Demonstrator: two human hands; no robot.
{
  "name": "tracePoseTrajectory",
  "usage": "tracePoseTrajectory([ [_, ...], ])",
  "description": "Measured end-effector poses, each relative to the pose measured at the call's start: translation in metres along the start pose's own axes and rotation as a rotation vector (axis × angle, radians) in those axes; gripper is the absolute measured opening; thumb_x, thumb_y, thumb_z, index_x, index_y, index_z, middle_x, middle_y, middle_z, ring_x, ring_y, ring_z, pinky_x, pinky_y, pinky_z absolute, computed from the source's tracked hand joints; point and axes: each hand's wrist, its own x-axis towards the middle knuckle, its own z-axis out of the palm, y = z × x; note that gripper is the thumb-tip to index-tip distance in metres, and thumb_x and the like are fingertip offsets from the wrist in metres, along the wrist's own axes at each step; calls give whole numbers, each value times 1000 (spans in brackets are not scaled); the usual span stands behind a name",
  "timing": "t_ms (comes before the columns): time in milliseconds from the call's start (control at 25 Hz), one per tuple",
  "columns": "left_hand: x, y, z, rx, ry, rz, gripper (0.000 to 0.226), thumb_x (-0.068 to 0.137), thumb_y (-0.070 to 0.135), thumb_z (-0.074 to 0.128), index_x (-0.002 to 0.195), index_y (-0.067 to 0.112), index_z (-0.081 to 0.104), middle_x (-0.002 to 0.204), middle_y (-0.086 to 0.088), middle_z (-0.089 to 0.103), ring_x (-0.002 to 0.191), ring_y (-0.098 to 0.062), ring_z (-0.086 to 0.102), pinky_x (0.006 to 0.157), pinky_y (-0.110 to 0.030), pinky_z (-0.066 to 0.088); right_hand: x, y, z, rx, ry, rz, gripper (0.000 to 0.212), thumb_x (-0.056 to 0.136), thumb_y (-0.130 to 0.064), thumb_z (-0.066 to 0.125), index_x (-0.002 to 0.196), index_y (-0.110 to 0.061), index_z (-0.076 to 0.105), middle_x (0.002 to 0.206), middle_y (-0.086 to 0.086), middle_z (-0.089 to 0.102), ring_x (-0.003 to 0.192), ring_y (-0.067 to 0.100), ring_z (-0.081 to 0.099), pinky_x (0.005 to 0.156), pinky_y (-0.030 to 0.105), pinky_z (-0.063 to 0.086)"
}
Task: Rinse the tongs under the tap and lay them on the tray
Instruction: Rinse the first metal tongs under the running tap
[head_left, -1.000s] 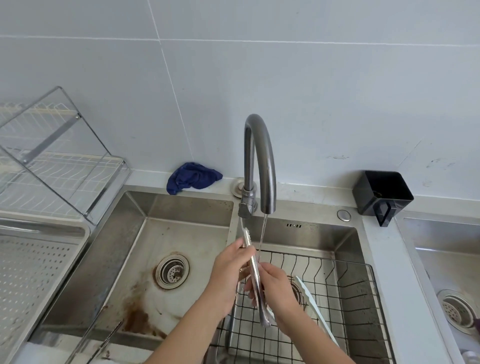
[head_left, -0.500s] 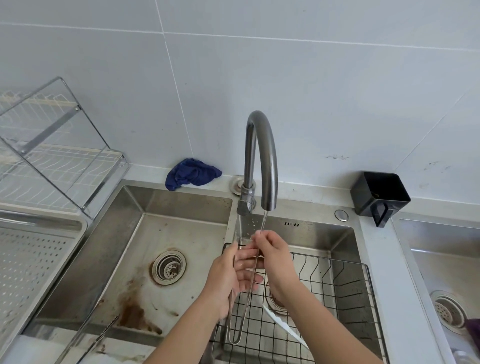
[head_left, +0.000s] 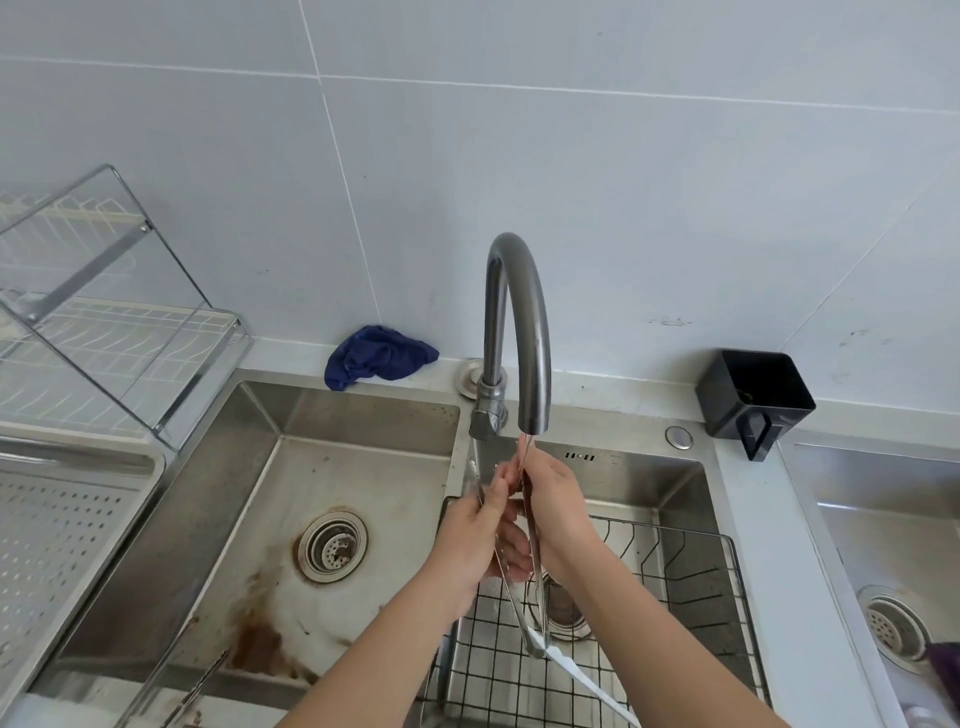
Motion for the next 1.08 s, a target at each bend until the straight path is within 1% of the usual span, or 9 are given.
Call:
tracePoseTrajectory([
  [160, 9, 10, 7, -148, 205, -11, 66, 94, 67, 41, 85, 6, 64, 52, -5, 55, 41, -17, 47, 41, -25, 34, -13, 0, -4, -50, -113, -149, 15, 102, -21, 59, 101, -14, 72, 86, 25, 67, 63, 33, 59, 50, 39, 52],
  [240, 10, 13, 11, -177, 213, 14, 65, 96, 65, 39, 82, 10, 70, 62, -11, 63, 50, -22, 56, 45, -27, 40, -14, 3, -2, -196, -39, -270, 15, 102, -18, 58, 103, -21, 73, 93, 17, 74, 71, 28, 66, 56, 39, 56],
  [360, 7, 19, 16, -206, 188, 79, 58, 100, 60, 41, 77, 19, 77, 76, -14, 75, 61, -24, 71, 46, -29, 50, -10, 4, 2, -264, 55, -331, 17, 102, -28, 57, 99, -35, 72, 92, -2, 78, 80, 14, 73, 67, 39, 62],
  [480, 4, 25, 25, -196, 172, 106, 47, 101, 52, 45, 83, 25, 79, 76, -8, 78, 59, -16, 72, 42, -23, 48, -6, 2, 6, -328, 91, -319, 21, 96, -46, 54, 93, -30, 67, 92, 5, 74, 78, 14, 70, 70, 48, 62],
  [560, 3, 29, 27, -146, 142, 120, 34, 102, 43, 51, 89, 25, 77, 77, -3, 77, 60, -10, 70, 43, -21, 48, 1, 0, 8, -392, 134, -298, 25, 97, -45, 53, 89, -24, 64, 88, 5, 74, 78, 15, 71, 70, 53, 61],
  [680, -6, 30, 19, -53, -17, 201, 14, 92, 23, 62, 93, 22, 76, 85, -5, 74, 74, -15, 70, 61, -28, 55, 11, -8, 7, -194, 187, -212, 34, 104, -32, 47, 84, -26, 73, 89, 1, 80, 83, 25, 77, 67, 46, 64],
  [800, -23, 12, -2, 216, -121, 206, 32, 76, 26, 71, 109, 25, 69, 97, -16, 71, 87, -27, 69, 82, -41, 57, 14, -7, 6, 194, 126, -76, 38, 107, -30, 46, 98, -9, 76, 98, 16, 80, 85, 26, 75, 72, 38, 60],
  [960, -42, -17, -29, 322, -13, 133, 5, 92, 20, 61, 96, 20, 64, 74, -5, 67, 58, -18, 57, 53, -36, 47, 5, 21, 11, 75, -10, 18, 22, 103, -19, 54, 111, -11, 73, 98, 11, 76, 82, 21, 69, 77, 40, 60],
  [1080, -49, -22, -55, 513, 98, 148, 14, 94, 25, 58, 82, 29, 64, 69, -3, 64, 53, -16, 51, 49, -33, 41, -6, 41, 11, -221, 35, -52, 23, 94, -7, 63, 114, -18, 66, 87, 3, 76, 79, 18, 74, 79, 44, 63],
])
